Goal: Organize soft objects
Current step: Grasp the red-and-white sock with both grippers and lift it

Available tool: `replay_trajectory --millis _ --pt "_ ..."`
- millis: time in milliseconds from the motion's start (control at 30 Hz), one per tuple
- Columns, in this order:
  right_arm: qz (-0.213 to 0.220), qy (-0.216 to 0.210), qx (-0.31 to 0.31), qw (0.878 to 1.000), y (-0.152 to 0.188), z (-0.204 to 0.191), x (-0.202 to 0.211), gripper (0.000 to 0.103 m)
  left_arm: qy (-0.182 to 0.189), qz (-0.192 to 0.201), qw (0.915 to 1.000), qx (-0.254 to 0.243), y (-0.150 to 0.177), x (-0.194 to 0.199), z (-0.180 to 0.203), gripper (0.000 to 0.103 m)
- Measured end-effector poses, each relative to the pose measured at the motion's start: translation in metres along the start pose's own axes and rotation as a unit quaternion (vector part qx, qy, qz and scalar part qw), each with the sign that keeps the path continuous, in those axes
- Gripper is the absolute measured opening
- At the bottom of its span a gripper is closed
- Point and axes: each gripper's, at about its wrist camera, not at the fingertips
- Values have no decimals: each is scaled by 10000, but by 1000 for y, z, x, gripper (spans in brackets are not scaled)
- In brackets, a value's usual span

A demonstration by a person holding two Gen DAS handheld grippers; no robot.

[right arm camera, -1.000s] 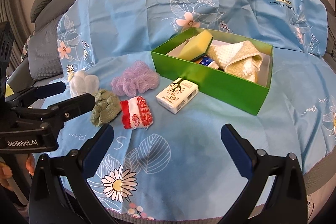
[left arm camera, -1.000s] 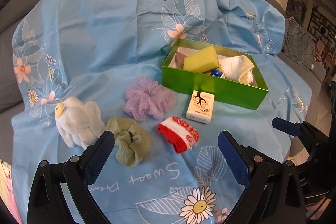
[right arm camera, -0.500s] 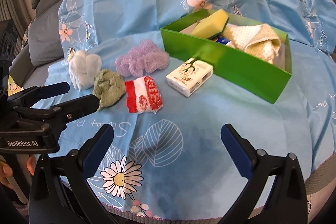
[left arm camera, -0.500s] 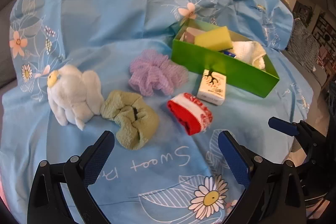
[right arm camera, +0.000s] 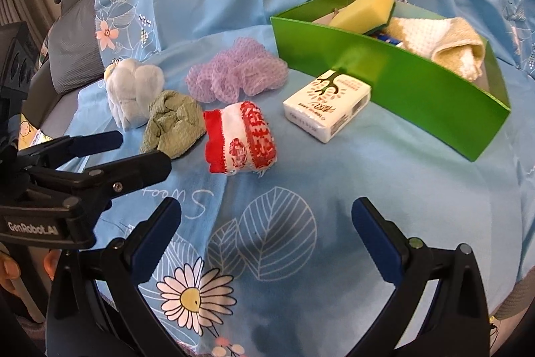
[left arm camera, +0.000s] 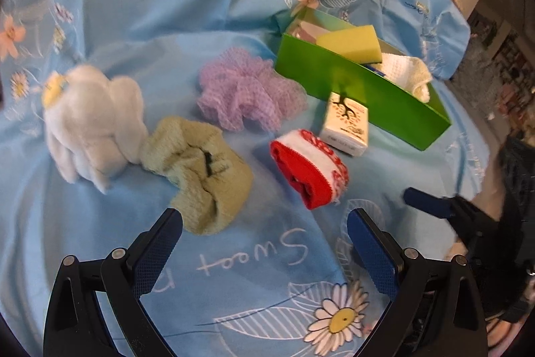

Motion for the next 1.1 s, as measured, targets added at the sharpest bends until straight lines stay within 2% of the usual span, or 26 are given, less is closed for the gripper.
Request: replay_trajectory --millis 267,433,567,633,800,967,1033,1100 --pt "-70 -377 53 9993 0 3 -20 101 961 -174 9951 163 6 -13 -7 99" --pt "-50 -451 115 9989 -4 4 -30 96 1334 -204 9900 417 -5 -24 -10 99" --pt "24 -519 207 9984 -9 6 -34 87 1494 -113 9882 303 -12 -23 -2 97" --pt "60 -609 195 9979 -11 8 -36 81 1570 -106 9872 262 -14 -24 2 92" --pt "117 -755 215 9968 -16 9 -41 74 1718 -255 9840 389 -25 -39 6 83" --pt "155 -872 213 9958 -21 7 -49 62 1589 -424 9848 562 -30 -53 3 62" --pt "150 -926 226 9953 -22 5 -51 51 1562 -472 9844 662 -32 -57 0 51" --pt "133 -919 294 9952 -22 2 -53 47 1603 -525 9825 784 -32 -60 -6 48"
Point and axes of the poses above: each gripper's, at about its wrist camera, not at the fingertips, and x roughly against the way its jaws point, z to its right, y to its underside, and after that the axes turned 2 degrees about -y, right-handed
